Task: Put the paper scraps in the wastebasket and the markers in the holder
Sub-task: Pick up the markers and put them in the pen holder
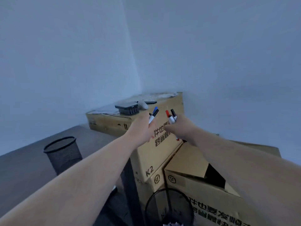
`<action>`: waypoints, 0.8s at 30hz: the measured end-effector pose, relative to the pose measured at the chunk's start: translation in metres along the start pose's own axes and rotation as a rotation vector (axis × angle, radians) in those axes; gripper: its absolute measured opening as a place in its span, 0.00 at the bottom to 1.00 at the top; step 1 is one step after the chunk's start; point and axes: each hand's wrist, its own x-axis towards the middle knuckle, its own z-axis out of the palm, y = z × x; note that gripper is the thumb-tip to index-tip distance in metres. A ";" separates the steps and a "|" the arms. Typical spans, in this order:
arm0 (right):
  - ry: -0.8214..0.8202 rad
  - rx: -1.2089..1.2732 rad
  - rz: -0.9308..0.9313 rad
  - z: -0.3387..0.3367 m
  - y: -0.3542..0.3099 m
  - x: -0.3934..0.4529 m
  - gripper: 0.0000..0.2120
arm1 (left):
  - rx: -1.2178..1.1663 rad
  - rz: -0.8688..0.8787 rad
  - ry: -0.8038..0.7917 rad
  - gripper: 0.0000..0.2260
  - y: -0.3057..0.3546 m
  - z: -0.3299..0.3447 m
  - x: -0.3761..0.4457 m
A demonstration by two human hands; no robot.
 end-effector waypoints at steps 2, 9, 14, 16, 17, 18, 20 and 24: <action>-0.011 0.027 -0.019 0.020 -0.022 0.010 0.13 | 0.018 -0.035 0.079 0.12 -0.017 -0.031 -0.003; -0.140 0.275 -0.185 0.130 -0.113 0.031 0.17 | -0.005 -0.195 0.350 0.12 -0.096 -0.139 -0.037; -0.257 0.396 -0.250 0.217 -0.163 0.030 0.13 | -0.196 -0.319 0.504 0.13 -0.151 -0.167 -0.052; -0.258 0.407 -0.251 0.243 -0.173 0.032 0.11 | -0.257 -0.352 0.552 0.13 -0.169 -0.167 -0.052; -0.247 0.409 -0.248 0.253 -0.176 0.034 0.12 | -0.287 -0.362 0.577 0.13 -0.175 -0.167 -0.050; -0.231 0.410 -0.242 0.260 -0.179 0.038 0.13 | -0.319 -0.368 0.600 0.13 -0.181 -0.167 -0.048; -0.193 0.422 -0.237 0.269 -0.185 0.048 0.13 | -0.367 -0.374 0.623 0.13 -0.190 -0.166 -0.042; -0.148 0.395 -0.222 0.283 -0.185 0.065 0.12 | -0.402 -0.377 0.623 0.14 -0.206 -0.161 -0.033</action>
